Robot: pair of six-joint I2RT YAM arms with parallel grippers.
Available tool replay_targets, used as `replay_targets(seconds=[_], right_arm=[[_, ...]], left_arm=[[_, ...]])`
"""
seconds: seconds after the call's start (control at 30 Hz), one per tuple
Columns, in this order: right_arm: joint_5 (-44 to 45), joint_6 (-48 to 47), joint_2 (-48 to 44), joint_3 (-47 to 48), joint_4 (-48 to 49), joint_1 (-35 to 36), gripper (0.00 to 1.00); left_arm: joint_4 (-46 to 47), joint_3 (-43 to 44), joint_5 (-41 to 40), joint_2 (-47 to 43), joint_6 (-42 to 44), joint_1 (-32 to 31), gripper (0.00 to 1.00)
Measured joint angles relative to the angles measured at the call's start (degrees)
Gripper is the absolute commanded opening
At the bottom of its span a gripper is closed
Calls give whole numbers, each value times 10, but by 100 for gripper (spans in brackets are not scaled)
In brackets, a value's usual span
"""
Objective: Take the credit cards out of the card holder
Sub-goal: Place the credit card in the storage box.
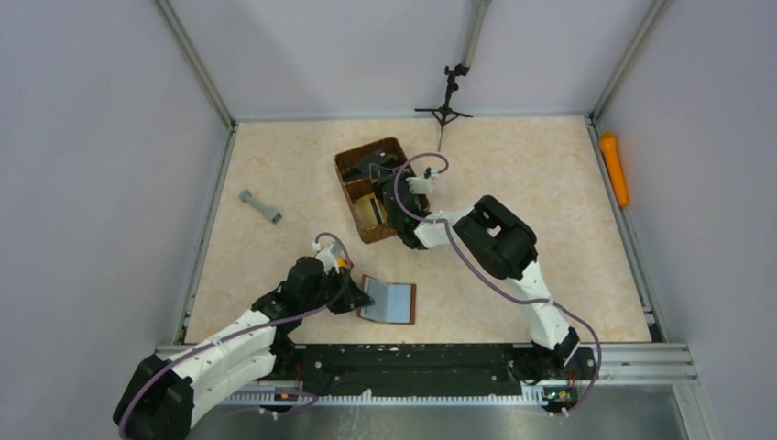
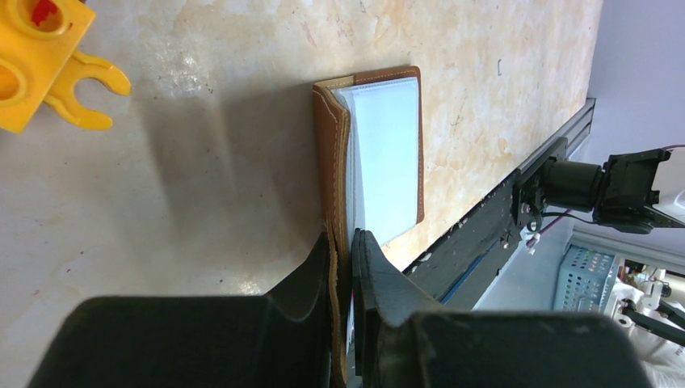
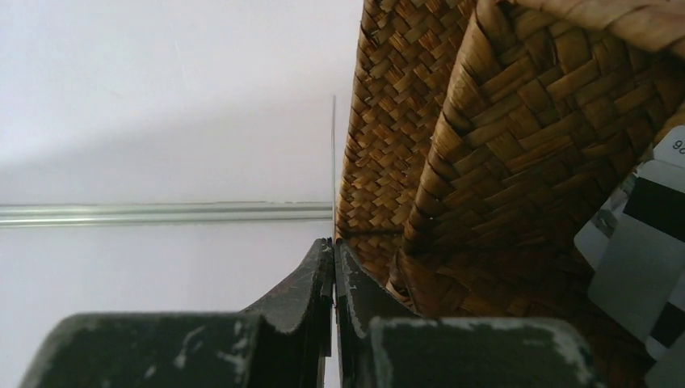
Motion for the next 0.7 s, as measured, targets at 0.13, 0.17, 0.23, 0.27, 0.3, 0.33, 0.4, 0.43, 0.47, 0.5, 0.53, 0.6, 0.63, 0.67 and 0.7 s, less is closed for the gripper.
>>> replay_targets(seconds=[0.13,0.17,0.23,0.27,0.3,0.33,0.4,0.43,0.47,0.5,0.53,0.6,0.63,0.67,0.7], right_arm=[[0,10,0,8,1,0,26],[1,10,0,11,1,0,27],[0,12,0,15,2,0,29],[1,12,0,16,3,0,30],[0,12,0,16,2,0,30],[1,12,0,16,2,0,30],[1,12,0,16,3,0,30],[1,12,0,16,6,0,30],[1,10,0,14,10,0,30],[1,7,0,12,13,0,31],[1,1,-2,7,18,0,32],[-1,-19,-15,-14,23,0,36],[-4,-33,-26,-27,24,0,40],[-10,-50,-42,-43,23,0,41],[-17,-65,-61,-59,22,0,42]], left_arm=[[-1,0,0,-9,0,0,0],[-1,0,0,-12,0,0,0],[-3,0,0,-16,0,0,0],[-4,0,0,-18,0,0,0],[-5,0,0,-20,0,1,0],[-7,0,0,-22,0,1,0],[-9,0,0,-24,0,2,0],[-9,0,0,-26,0,2,0],[-10,0,0,-26,0,2,0],[-13,0,0,-28,0,2,0],[-15,0,0,-30,0,3,0],[-20,0,0,-33,0,3,0],[-22,0,0,-33,0,3,0],[-26,0,0,-35,0,3,0],[-28,0,0,-36,0,3,0]])
